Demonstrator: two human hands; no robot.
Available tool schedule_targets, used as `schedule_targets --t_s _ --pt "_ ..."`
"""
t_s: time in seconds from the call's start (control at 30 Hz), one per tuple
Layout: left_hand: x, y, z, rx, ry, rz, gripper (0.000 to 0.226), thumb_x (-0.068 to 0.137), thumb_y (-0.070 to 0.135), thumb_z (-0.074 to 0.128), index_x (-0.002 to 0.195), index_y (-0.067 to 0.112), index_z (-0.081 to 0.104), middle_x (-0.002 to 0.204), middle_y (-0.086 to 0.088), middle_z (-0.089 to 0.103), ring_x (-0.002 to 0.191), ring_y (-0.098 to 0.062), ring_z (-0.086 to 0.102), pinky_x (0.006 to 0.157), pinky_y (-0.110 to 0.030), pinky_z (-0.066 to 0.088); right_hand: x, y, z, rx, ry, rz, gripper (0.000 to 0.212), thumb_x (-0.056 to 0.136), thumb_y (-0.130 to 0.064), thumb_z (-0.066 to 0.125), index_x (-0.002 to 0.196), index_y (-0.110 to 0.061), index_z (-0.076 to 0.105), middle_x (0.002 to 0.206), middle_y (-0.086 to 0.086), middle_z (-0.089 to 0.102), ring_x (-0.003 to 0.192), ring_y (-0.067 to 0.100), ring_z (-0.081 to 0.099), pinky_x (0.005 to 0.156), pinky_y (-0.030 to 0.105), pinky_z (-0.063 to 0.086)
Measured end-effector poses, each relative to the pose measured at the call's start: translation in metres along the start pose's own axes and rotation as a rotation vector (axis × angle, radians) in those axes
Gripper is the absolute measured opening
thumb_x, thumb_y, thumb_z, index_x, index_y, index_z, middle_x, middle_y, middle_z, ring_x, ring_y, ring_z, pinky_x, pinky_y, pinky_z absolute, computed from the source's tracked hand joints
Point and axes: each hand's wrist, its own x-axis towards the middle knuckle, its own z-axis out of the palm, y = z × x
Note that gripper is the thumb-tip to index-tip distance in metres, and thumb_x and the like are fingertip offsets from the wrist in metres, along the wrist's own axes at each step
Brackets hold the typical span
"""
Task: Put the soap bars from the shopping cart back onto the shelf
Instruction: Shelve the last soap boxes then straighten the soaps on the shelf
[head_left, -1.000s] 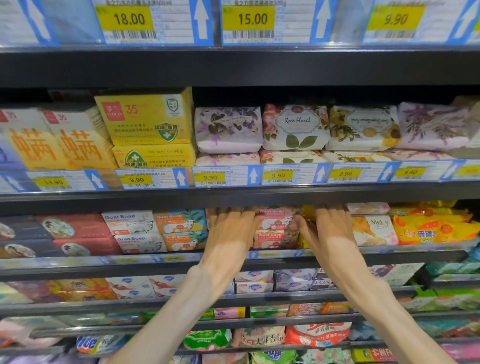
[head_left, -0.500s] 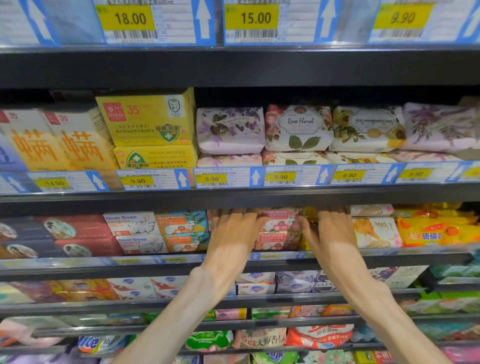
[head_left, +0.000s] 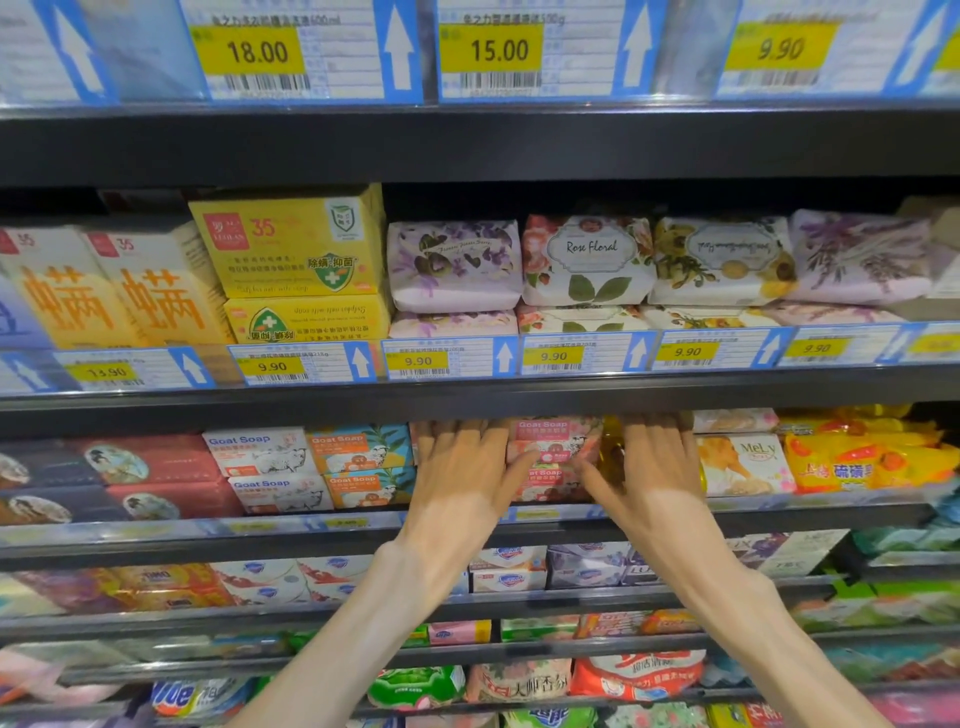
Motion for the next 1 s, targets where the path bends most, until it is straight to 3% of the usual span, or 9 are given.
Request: schedule_targets --t_s 0.13,0.2,0.3,0.67,1.0 --pt "-0.027 -0.003 0.007 -0.103 0.287 0.196 0.03 0.094 0.031 0.063 0.121 0.017 0.063 0.118 -0.004 0.061 0.11 -0.026 0.054 0.098 -0.045 0.041 -0.014 0.0 -0.009 0.012 0.055 -0.017 0.037 0.094 -0.033 0.059 0.117 -0.004 0.059 0.112 0.015 0.056 0.105 0.036 0.052 0.093 0.047 0.044" --pt "-0.047 -0.003 0.015 -0.184 0.247 0.335 0.03 0.094 0.021 0.061 0.123 0.017 0.063 0.123 0.001 0.061 0.118 -0.021 0.054 0.101 -0.04 0.04 -0.028 -0.002 -0.016 0.097 0.05 -0.11 0.031 0.094 -0.025 0.058 0.121 -0.009 0.062 0.122 0.009 0.058 0.114 0.03 0.054 0.099 0.045 0.042" --pt "-0.067 0.0 0.033 -0.182 0.109 0.422 0.033 0.097 0.023 0.055 0.129 0.018 0.059 0.132 0.004 0.058 0.126 -0.017 0.051 0.109 -0.038 0.038 -0.05 -0.009 -0.013 0.15 -0.073 -0.276 0.035 0.094 -0.023 0.056 0.128 -0.014 0.06 0.13 -0.001 0.06 0.121 0.02 0.055 0.11 0.042 0.038" --pt "-0.062 0.014 0.043 -0.185 -0.026 0.291 0.048 0.092 0.028 0.052 0.138 0.015 0.051 0.139 0.003 0.056 0.131 -0.011 0.046 0.118 -0.035 0.028 -0.048 -0.015 0.013 0.087 -0.143 -0.307 0.037 0.094 -0.023 0.05 0.126 -0.011 0.063 0.122 0.001 0.068 0.116 0.01 0.062 0.113 0.04 0.037" --pt "-0.074 -0.015 0.023 -0.273 0.119 0.182 0.039 0.098 0.031 0.053 0.132 0.014 0.06 0.132 0.004 0.061 0.124 -0.012 0.053 0.109 -0.033 0.04 -0.046 -0.032 0.005 0.156 -0.159 -0.286 0.036 0.098 -0.028 0.048 0.128 -0.014 0.062 0.129 -0.001 0.064 0.119 0.011 0.06 0.113 0.039 0.037"
